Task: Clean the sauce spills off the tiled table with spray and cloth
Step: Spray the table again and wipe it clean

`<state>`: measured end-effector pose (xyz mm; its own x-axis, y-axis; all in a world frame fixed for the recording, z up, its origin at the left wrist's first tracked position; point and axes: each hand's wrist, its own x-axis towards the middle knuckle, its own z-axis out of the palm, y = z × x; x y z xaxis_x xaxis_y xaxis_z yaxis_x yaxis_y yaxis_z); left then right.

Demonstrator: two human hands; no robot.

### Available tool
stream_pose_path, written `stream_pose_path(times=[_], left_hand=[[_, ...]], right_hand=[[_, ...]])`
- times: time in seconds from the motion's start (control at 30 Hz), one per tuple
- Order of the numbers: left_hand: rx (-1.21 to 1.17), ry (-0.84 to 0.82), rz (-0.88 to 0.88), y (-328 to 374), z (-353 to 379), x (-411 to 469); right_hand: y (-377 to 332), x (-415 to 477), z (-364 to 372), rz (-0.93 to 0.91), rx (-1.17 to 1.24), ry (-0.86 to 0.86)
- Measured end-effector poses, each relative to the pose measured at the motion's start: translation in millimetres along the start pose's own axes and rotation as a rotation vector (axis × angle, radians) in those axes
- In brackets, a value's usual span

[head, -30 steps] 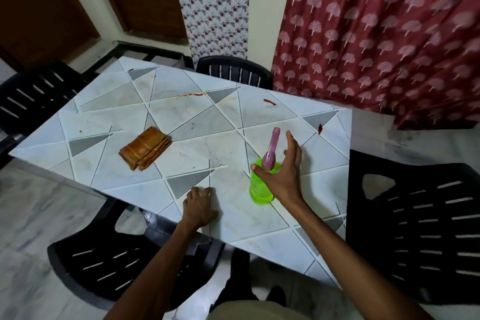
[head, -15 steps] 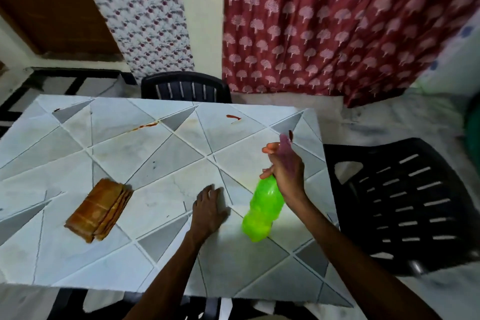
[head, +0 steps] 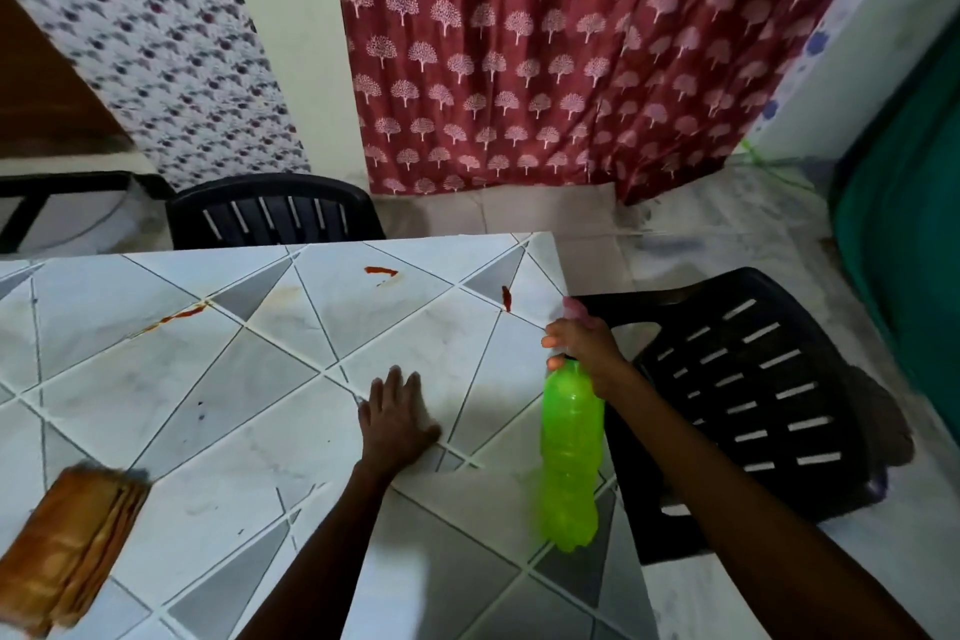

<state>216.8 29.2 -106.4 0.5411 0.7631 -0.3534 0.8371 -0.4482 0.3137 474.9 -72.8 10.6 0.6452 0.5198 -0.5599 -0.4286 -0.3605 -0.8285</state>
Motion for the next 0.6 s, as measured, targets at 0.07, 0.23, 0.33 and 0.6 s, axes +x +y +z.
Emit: stream_pose_path(times=[0.07, 0.23, 0.33, 0.6], left_hand=[[-0.004, -0.005, -0.025, 0, 2, 0], [-0.025, 0.018, -0.040, -1, 3, 4], [-0.021, 0.026, -0.056, 0, 5, 6], [-0.044, 0.097, -0.010, -10, 17, 10]], right_hand=[[-4, 15, -3, 0.031, 0.029, 0.001], [-13, 51, -9, 0.045, -0.007, -0.008], [-19, 65, -10, 0.052, -0.038, -0.032], [-28, 83, 1, 0.034, -0.036, -0.027]])
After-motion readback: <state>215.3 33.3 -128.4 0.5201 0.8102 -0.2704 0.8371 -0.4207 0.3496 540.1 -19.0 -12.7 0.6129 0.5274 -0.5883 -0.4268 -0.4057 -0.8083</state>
